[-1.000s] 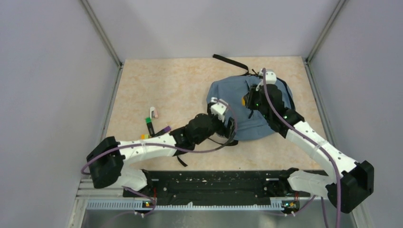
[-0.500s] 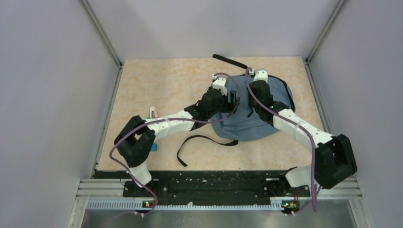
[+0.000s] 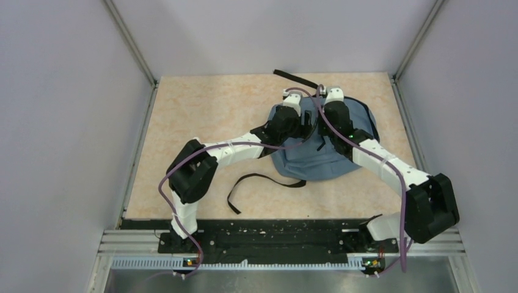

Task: Pack the student bag
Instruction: Place the stationery in the student bag.

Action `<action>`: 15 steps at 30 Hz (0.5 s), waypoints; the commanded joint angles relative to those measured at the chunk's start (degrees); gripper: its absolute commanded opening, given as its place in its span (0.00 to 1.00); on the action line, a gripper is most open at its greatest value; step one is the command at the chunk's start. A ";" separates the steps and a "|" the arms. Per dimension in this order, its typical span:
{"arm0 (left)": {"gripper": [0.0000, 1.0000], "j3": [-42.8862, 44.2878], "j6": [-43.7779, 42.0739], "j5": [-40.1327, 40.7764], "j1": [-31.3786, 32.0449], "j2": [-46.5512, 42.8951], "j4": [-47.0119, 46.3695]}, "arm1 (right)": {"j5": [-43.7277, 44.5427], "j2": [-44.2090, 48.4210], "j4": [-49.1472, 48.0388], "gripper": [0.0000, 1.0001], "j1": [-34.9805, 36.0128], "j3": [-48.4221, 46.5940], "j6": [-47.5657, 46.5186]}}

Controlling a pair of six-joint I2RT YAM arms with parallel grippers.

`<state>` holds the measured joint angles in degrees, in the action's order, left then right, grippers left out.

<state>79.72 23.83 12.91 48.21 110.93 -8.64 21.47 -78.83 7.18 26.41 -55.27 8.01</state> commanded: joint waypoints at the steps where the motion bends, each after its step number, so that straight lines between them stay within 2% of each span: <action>1: 0.80 -0.95 -0.82 2.96 -1.06 -2.84 -2.12 | -9.85 2.68 -4.02 0.00 -0.40 -1.99 0.40; 7: 0.80 -1.75 -0.54 2.96 -1.48 -3.59 -2.78 | -7.12 -4.76 -1.94 0.00 -0.40 -4.93 -0.28; 11: 0.80 -0.55 -0.54 2.48 -1.50 -2.59 -2.39 | 0.52 -7.73 0.53 0.00 -0.40 -6.19 -0.89; 15: 0.80 1.49 -1.15 2.13 -1.49 -1.02 -2.10 | 7.23 -6.43 2.34 0.00 -0.40 -6.22 -1.09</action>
<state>78.26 23.81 14.85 46.76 110.74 -8.95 19.86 -87.07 7.70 26.39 -58.30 7.92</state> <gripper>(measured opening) 0.801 0.266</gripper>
